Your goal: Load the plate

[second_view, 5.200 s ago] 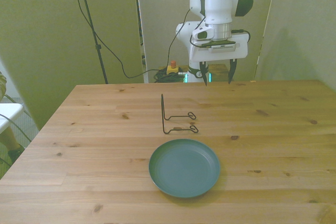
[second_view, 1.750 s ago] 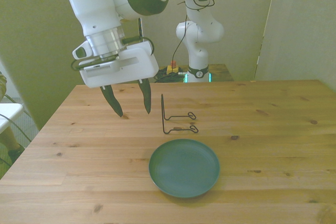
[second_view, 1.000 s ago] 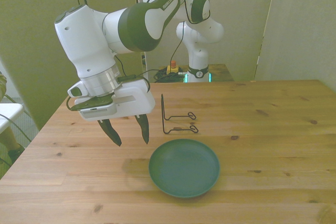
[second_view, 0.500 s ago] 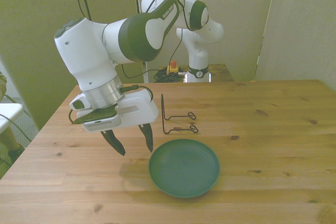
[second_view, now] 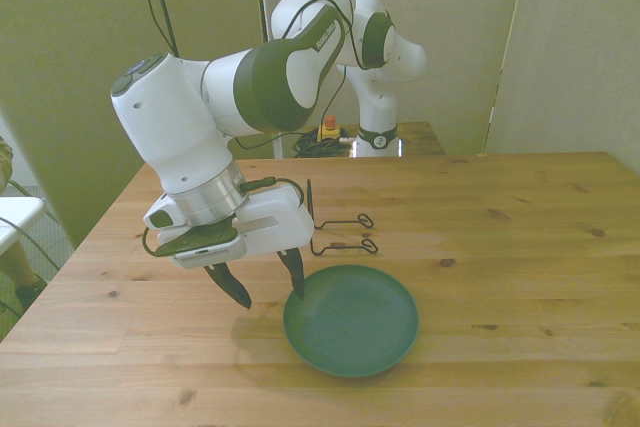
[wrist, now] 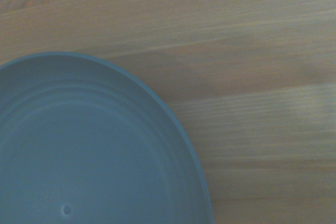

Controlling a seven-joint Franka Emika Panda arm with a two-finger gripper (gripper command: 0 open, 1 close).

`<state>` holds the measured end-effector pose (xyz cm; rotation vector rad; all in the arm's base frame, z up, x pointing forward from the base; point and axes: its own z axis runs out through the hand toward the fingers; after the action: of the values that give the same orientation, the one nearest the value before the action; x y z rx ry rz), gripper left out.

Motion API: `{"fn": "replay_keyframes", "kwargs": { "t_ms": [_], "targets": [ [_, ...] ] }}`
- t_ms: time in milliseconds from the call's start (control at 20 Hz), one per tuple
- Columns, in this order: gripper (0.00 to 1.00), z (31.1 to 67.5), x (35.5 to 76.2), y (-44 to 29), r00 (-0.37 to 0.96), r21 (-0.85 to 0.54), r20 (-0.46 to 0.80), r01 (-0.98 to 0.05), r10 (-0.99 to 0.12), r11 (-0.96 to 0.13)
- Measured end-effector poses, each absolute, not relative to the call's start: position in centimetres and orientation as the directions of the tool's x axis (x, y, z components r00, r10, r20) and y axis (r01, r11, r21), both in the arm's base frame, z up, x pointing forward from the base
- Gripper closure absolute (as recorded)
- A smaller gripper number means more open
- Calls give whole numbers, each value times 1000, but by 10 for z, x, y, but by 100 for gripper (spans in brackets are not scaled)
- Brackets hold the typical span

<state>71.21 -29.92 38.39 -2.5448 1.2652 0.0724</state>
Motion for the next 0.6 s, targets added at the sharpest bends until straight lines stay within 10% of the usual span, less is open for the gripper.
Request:
{"fn": "replay_keyframes", "kwargs": {
  "t_ms": [350, 400, 600],
  "targets": [
    [0, 376, 719, -296, 621, -239, -174, -780, -764, -579],
    [100, 375, 720, -296, 622, -239, -174, -779, -764, -580],
    [100, 372, 721, -293, 627, -234, -182, -775, -757, -586]
  ]
}}
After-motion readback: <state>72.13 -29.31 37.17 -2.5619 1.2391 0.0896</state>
